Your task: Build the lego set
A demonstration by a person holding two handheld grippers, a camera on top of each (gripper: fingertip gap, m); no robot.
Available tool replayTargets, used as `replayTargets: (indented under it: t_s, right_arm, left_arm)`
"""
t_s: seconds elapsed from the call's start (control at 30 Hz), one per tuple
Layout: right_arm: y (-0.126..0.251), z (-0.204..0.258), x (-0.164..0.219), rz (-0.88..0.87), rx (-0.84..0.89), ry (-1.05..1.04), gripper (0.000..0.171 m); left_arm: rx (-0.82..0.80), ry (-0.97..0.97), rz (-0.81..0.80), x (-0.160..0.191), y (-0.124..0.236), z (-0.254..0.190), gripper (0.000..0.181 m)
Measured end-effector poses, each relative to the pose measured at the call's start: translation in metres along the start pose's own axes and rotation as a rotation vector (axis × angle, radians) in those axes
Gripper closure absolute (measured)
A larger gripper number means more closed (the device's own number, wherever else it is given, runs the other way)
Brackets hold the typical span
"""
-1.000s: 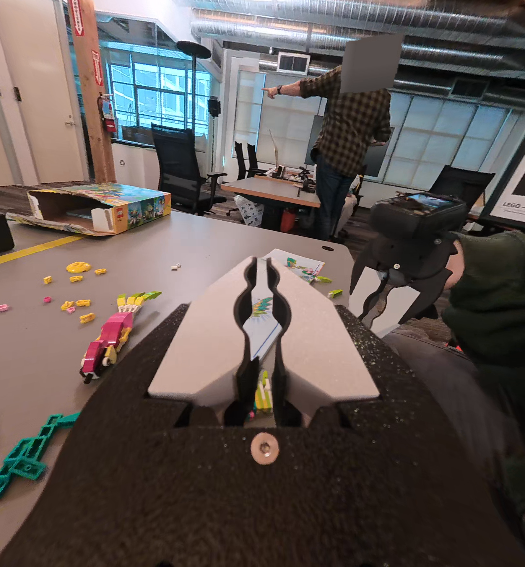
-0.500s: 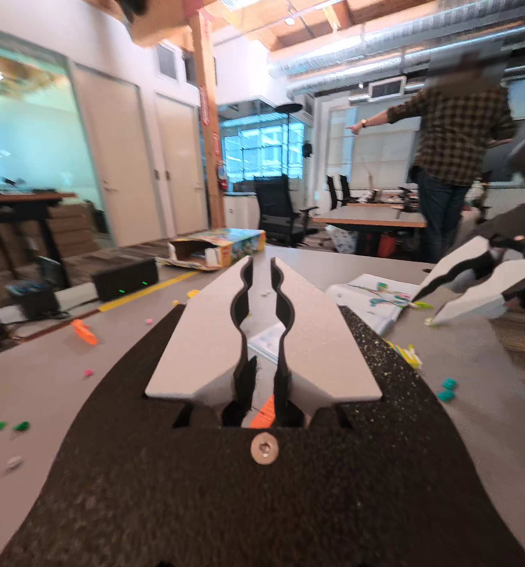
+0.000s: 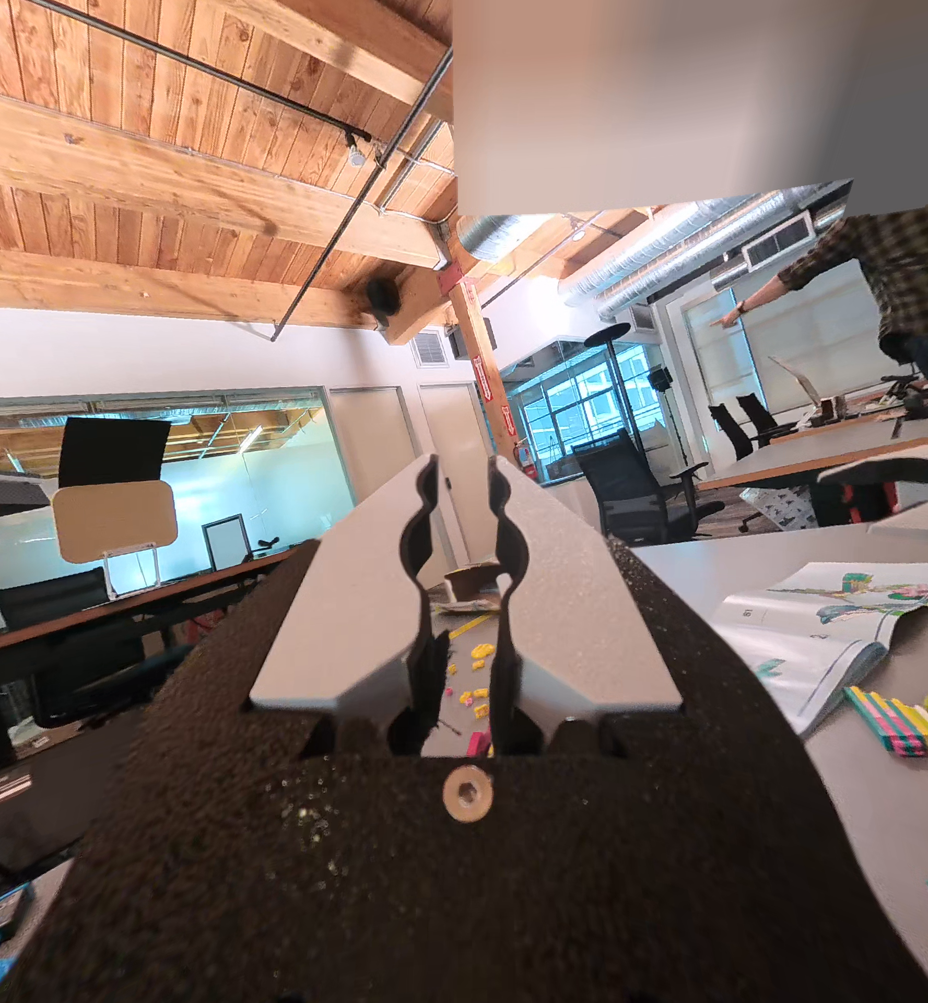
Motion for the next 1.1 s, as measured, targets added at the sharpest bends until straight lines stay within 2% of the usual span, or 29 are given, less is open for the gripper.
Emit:
replayTargets:
  t_s: [0.53, 0.67, 0.87, 1.1]
  right_arm:
    - [0.000, -0.009, 0.003, -0.015, 0.012, -0.096, 0.125]
    - [0.003, -0.018, 0.003, -0.033, 0.062, -0.111, 0.119]
    - [0.001, -0.016, 0.005, -0.019, 0.047, -0.124, 0.120]
    - [0.000, -0.017, 0.008, -0.003, 0.038, -0.142, 0.121]
  left_arm:
    - [-0.013, 0.032, 0.033, 0.010, 0.001, 0.005, 0.170]
    - [-0.054, -0.004, 0.045, 0.012, 0.003, 0.016, 0.170]
    - [-0.084, 0.062, 0.048, 0.016, 0.005, 0.026, 0.171]
    - [-0.097, 0.009, 0.028, 0.009, 0.007, 0.028, 0.172]
Point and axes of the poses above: each gripper's, where its closed fingertips meet, y back along the fingers, x out of its underside, z = x × y across the jaws, the point moved 3 cm from there along y, back along the fingers, and after that the axes turned 6 degrees about -y, right-handed, at the moved point
